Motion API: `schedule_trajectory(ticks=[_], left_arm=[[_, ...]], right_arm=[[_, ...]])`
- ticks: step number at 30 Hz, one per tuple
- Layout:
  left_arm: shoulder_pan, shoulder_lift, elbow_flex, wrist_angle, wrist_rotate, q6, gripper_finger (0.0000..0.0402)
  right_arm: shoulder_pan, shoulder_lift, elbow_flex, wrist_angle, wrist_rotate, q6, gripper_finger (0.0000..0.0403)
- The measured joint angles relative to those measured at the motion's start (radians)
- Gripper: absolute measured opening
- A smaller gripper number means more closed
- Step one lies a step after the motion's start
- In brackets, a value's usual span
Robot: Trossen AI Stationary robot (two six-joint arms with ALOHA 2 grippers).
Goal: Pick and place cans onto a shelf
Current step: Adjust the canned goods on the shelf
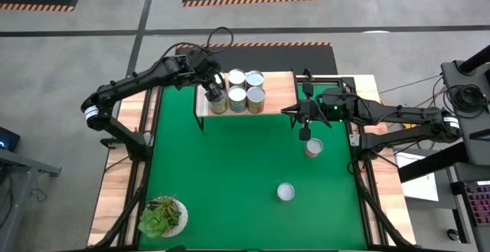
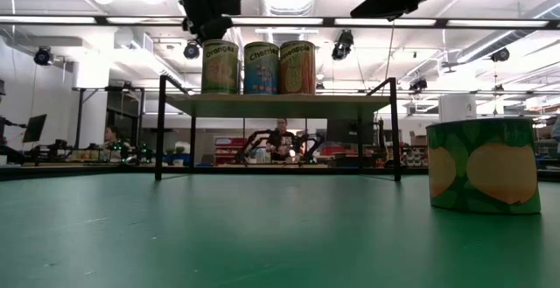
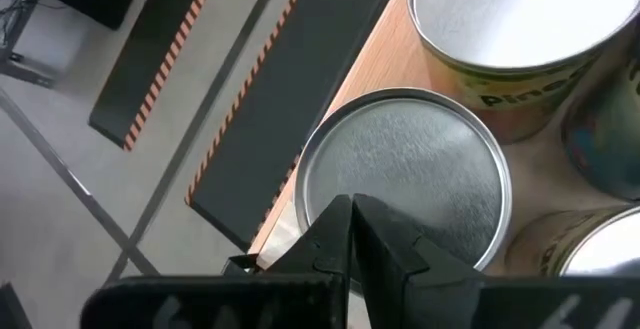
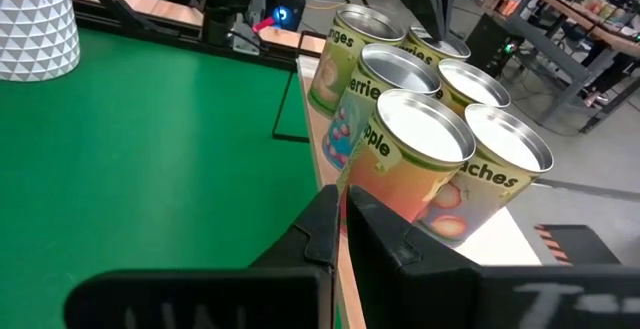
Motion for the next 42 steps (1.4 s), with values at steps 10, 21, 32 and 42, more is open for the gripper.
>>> schedule_trajectory(ticks=[10, 21, 32, 42], left_arm=[[0.0, -0.016, 0.001, -0.012, 0.005, -0.007, 0.0], [-0.002, -0.016, 0.001, 0.006, 0.049, -0.015, 0.0], [-0.002, -0.023, 0.001, 0.022, 0.05, -0.015, 0.0], [-0.024, -0.028, 0.047, 0.015, 0.048, -0.025, 0.0]], right_arm=[[0.0, 0.0, 0.0, 0.0, 0.0, 0.0, 0.0013], [0.0, 0.0, 0.0, 0.0, 0.0, 0.0, 0.0013], [0.0, 0.0, 0.0, 0.0, 0.0, 0.0, 0.0013], [0.0, 0.0, 0.0, 0.0, 0.0, 0.0, 0.0013]])
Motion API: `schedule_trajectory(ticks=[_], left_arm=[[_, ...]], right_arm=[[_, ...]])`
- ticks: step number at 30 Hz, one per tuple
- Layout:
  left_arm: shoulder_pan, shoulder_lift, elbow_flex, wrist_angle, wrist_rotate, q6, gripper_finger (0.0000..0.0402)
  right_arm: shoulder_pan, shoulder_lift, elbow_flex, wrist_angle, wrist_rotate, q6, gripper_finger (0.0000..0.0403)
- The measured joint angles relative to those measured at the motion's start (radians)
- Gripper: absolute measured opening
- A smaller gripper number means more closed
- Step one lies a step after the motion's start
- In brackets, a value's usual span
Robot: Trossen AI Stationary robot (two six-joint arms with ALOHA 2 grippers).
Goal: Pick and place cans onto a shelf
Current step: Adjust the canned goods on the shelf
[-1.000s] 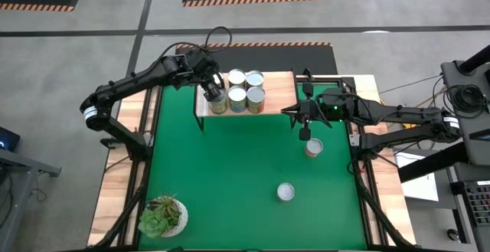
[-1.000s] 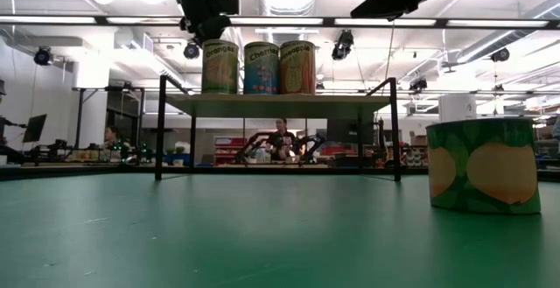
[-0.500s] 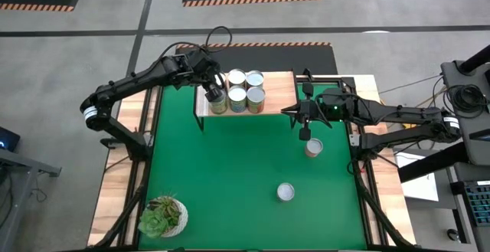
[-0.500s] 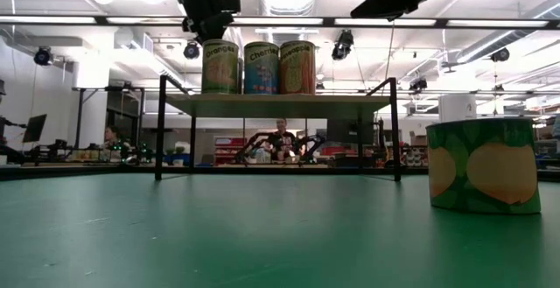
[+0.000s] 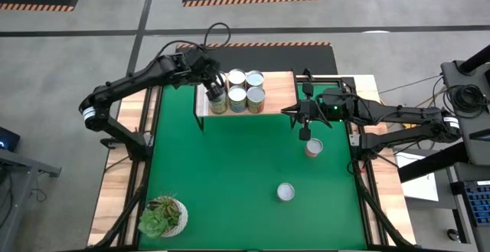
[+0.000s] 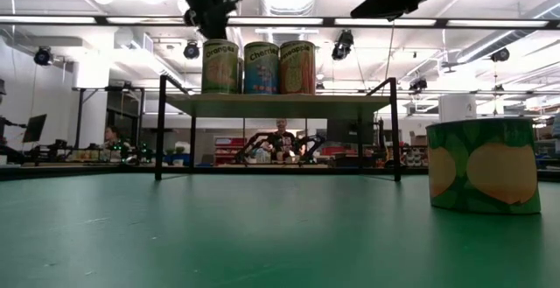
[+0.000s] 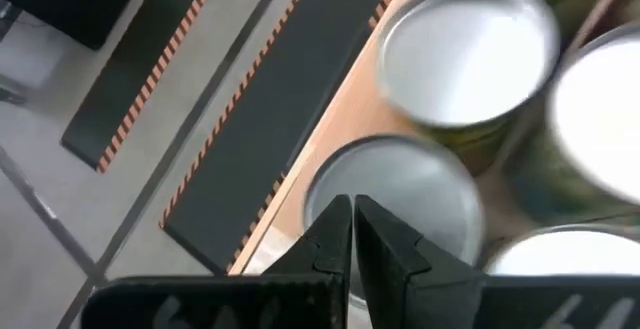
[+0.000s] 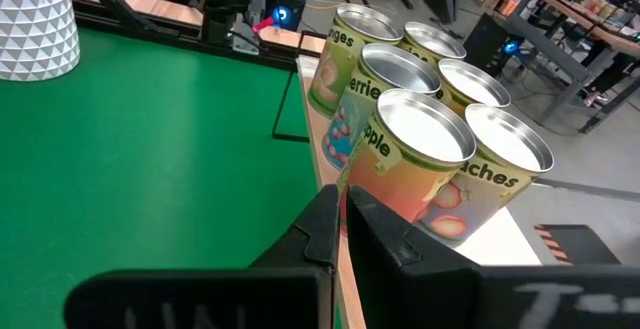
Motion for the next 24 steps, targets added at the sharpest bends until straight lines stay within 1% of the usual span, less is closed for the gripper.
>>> schedule_trajectory(ticks=[6, 10, 12, 16, 24], left_arm=[[-0.124, -0.005, 0.106, -0.117, 0.018, -0.031, 0.0], [-0.196, -0.004, 0.1, -0.187, 0.021, -0.031, 0.0], [-0.209, -0.004, 0.083, -0.204, 0.015, -0.037, 0.0], [-0.211, -0.003, 0.04, -0.205, -0.036, -0.062, 0.0], [-0.211, 0.003, 0.005, -0.198, -0.037, -0.067, 0.0]], right_arm=[[0.0, 0.0, 0.0, 0.0, 0.0, 0.0, 0.0013], [0.0, 0.0, 0.0, 0.0, 0.0, 0.0, 0.0013], [0.0, 0.0, 0.0, 0.0, 0.0, 0.006, 0.0013], [0.0, 0.0, 0.0, 0.0, 0.0, 0.012, 0.0013], [0.0, 0.0, 0.0, 0.0, 0.0, 0.013, 0.0013]])
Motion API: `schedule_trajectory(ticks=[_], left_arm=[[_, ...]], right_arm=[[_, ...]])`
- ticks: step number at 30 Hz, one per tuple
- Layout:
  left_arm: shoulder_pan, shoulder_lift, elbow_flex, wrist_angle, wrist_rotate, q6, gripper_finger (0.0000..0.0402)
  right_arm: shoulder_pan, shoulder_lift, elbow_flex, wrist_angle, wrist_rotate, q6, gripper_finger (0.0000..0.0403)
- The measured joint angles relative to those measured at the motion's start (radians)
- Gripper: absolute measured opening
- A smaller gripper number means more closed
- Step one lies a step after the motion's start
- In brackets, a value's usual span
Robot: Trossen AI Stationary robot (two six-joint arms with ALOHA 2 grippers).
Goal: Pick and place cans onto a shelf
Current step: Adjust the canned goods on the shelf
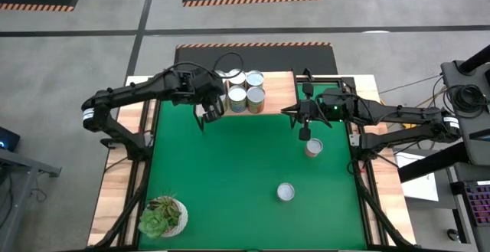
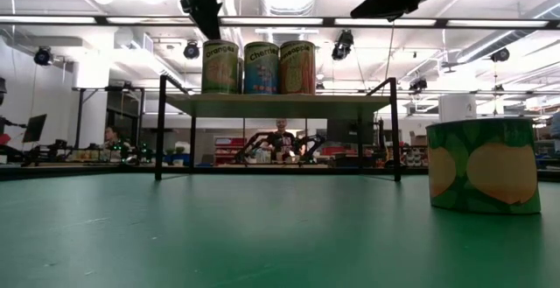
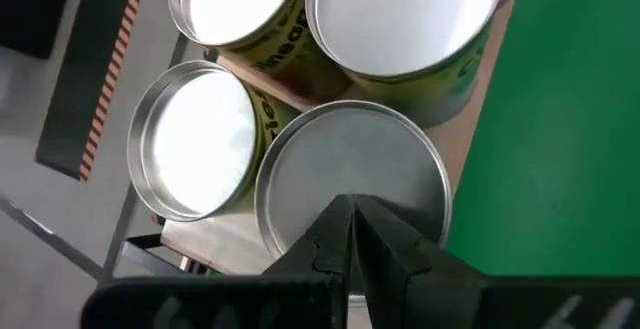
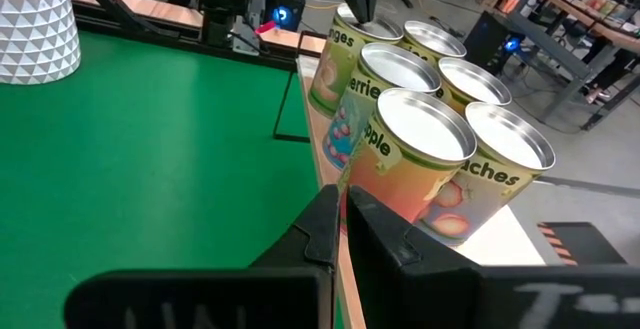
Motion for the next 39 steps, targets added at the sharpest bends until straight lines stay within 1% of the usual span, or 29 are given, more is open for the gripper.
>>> schedule_trajectory(ticks=[17, 39], left_arm=[[0.002, 0.029, 0.0, 0.041, -0.011, 0.005, 0.0], [0.002, 0.023, -0.001, 0.078, 0.002, 0.013, 0.0]], right_arm=[[0.0, 0.0, 0.0, 0.0, 0.0, 0.003, 0.0013], [0.0, 0.0, 0.0, 0.0, 0.0, 0.003, 0.0013]])
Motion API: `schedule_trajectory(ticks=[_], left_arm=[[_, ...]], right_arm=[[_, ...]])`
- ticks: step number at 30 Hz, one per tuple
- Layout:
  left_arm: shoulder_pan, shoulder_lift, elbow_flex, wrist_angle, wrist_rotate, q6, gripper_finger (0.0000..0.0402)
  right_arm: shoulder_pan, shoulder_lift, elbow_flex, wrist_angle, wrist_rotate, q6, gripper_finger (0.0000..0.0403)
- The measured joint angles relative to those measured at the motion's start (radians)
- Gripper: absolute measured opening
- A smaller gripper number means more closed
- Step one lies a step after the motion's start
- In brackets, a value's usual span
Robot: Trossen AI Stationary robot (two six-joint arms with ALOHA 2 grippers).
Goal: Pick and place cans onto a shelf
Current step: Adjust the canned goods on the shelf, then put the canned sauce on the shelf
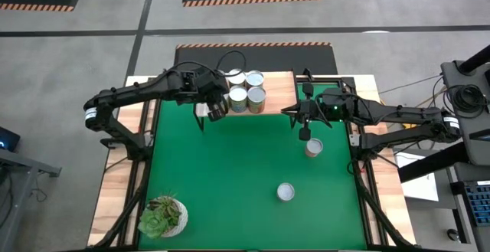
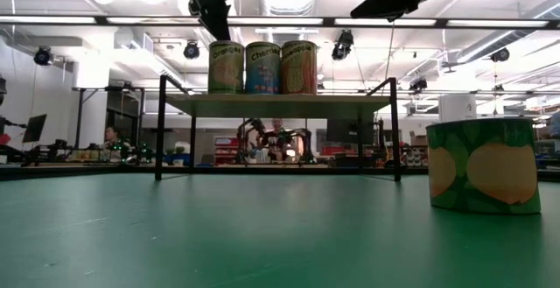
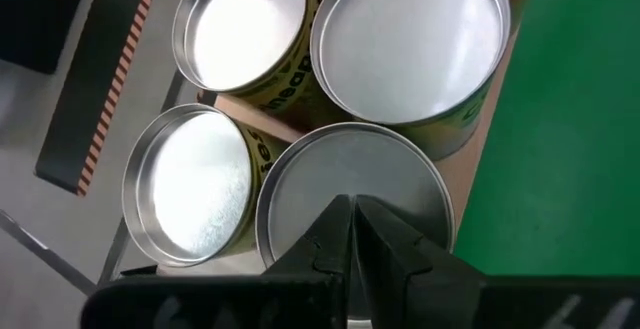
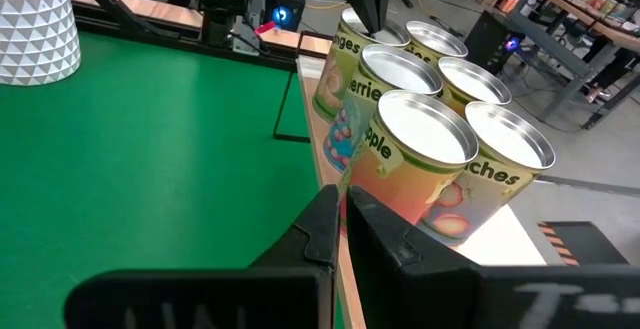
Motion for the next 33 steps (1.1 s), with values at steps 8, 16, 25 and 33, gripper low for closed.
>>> schedule_trajectory(ticks=[8, 16, 25, 33], left_arm=[[0.0, -0.005, 0.0, 0.0, 0.0, 0.0, 0.0], [-0.009, -0.029, 0.0, 0.001, -0.001, 0.0, 0.0], [-0.121, -0.096, -0.064, 0.175, -0.005, -0.062, 0.0], [-0.373, -0.226, -0.359, 0.559, -0.102, -0.06, 0.0]], right_arm=[[0.0, 0.0, 0.0, 0.0, 0.0, 0.0, 0.0013], [0.0, 0.018, 0.0, -0.002, 0.0, 0.003, 0.0013], [0.0, 0.089, 0.011, 0.016, 0.001, -0.024, 0.0013], [0.0, 0.099, 0.027, 0.016, 0.001, 0.057, 0.0013]])
